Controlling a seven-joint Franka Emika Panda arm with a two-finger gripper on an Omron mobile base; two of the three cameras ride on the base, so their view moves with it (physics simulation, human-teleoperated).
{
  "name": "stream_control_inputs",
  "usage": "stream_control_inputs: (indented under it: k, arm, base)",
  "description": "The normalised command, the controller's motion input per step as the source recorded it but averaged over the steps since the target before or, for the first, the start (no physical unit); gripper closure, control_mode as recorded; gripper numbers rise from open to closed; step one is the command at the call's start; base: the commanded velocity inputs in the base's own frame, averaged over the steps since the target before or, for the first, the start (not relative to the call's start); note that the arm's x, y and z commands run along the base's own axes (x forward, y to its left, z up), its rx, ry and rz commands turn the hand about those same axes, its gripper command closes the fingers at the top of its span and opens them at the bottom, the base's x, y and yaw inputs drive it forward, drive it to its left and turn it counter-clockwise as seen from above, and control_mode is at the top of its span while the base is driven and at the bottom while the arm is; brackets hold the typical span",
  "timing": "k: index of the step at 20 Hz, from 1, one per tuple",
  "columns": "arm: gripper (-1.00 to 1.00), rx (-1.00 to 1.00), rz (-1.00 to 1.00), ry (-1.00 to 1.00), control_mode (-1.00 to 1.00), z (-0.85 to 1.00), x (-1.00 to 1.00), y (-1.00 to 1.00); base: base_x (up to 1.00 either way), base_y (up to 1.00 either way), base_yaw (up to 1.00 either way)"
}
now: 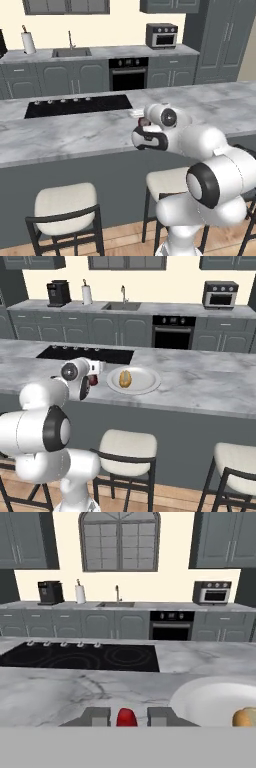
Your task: Move the hot dog bun to the plate on the dining table and place the condiment next to that plate. Then navigate to the fridge and take the sausage and place it on the plate as well.
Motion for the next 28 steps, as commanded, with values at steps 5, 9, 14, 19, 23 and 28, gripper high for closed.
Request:
stream_control_inputs:
  k: [5,9,14,19,23,28]
  arm:
    - [1.00,0.00,-0.01,0.07,-1.00,-0.32,0.24,0.00]
    - [1.00,0.00,0.00,-0.01,-1.00,-0.21,0.21,0.01]
    - [1.00,0.00,0.00,-0.02,-1.00,-0.11,0.39,0.06]
    - [1.00,0.00,0.00,0.00,-1.00,-0.14,0.45,0.07]
    - [1.00,0.00,0.00,0.00,-1.00,-0.22,0.48,0.02]
    - [1.00,-0.01,-0.01,0.01,-1.00,-0.49,0.08,0.00]
  base:
    - [0.00,0.00,0.00]
    - [0.00,0.00,0.00]
    - [0.00,0.00,0.00]
    - [0.00,0.00,0.00]
    - [0.00,0.00,0.00]
    - [0.00,0.00,0.00]
